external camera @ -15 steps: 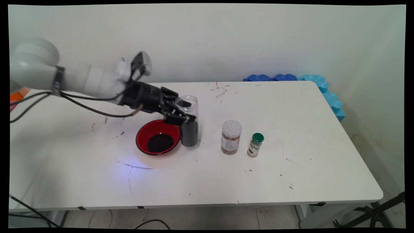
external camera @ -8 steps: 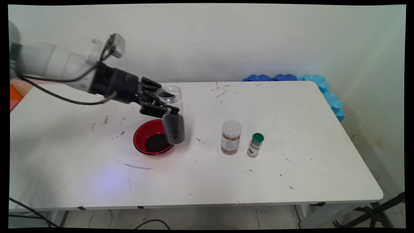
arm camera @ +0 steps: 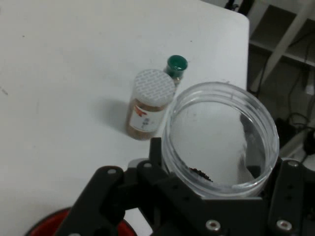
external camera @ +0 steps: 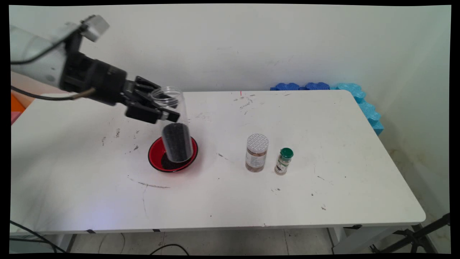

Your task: Pour the black seasoning powder in the red bowl

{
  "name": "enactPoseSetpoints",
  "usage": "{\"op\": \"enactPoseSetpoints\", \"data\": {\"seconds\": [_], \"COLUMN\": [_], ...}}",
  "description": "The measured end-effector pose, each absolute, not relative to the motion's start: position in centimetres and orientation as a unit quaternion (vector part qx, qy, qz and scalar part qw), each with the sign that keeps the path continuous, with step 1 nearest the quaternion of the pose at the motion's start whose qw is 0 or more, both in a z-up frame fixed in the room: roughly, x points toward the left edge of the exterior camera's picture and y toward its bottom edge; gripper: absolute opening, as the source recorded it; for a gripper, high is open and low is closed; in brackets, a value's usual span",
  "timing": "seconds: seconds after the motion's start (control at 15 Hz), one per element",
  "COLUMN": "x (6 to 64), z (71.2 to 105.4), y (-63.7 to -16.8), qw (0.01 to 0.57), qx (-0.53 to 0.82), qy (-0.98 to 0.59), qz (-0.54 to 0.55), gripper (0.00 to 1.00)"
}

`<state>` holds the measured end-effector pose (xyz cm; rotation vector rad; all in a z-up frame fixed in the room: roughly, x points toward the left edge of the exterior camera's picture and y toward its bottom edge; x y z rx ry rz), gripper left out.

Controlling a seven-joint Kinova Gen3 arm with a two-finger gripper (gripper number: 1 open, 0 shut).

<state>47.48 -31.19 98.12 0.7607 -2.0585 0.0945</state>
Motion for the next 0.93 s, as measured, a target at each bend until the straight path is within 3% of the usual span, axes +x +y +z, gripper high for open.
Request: {"op": "enactPoseSetpoints", "data": {"seconds": [0.4, 0.93], "x": [50.3, 51.9], "z": [100.3, 99.6], "y": [-28.9, -28.3], "qw": [0.451, 0.430], "qx": [0.325, 0.337], "qy": [-0.831, -0.836], "qz": [-0.003, -0.047], "gripper": [0.00, 0.00]}}
